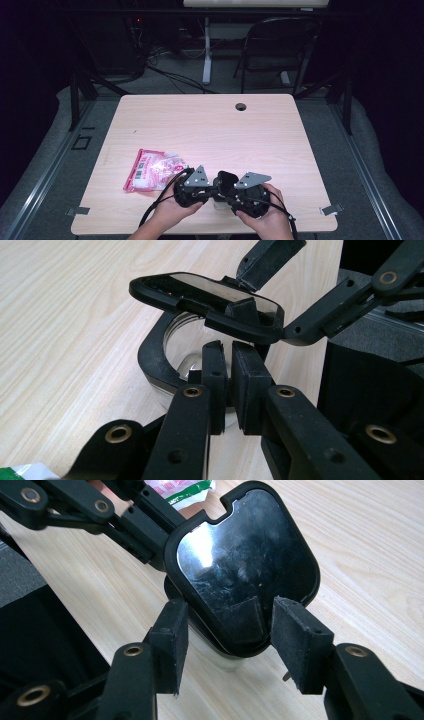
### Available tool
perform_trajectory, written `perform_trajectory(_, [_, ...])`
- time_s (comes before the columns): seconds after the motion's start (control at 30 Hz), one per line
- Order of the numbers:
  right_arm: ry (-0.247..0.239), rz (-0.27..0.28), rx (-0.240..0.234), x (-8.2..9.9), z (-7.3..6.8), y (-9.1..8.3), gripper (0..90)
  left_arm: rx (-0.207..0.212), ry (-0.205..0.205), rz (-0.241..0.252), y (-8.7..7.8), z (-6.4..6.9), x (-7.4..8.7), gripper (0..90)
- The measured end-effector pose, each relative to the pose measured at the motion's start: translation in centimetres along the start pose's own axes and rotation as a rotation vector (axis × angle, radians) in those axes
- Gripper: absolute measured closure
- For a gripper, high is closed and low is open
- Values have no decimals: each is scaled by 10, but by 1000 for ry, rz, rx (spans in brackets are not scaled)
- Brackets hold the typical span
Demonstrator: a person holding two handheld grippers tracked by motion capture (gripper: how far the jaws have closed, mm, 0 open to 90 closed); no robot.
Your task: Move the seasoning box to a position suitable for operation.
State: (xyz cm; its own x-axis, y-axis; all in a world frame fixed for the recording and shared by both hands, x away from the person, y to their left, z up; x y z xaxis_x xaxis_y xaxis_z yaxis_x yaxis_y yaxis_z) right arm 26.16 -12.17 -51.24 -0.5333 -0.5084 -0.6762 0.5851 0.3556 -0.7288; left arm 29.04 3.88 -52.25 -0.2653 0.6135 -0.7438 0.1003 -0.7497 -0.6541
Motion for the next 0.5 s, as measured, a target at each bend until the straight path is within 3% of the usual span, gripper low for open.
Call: perform_trajectory(0.5, [5, 5, -7, 0, 2, -2, 496, -9, 5, -17, 8, -1, 4, 844])
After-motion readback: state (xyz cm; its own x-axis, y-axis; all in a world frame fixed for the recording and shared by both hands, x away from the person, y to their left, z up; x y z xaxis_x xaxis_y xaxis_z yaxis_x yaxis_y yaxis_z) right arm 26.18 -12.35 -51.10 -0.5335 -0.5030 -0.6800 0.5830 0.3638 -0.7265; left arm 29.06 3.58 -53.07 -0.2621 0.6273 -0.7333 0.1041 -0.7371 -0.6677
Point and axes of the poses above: each handheld gripper's, and its own axes: y roughly forward along the jaws, x roughly out of its underside, z roughly to its right, the point moved 4 cm from there along y, roughly forward along the jaws, and after that the axes turned 8 degrees about x, right-handed, at the moved point
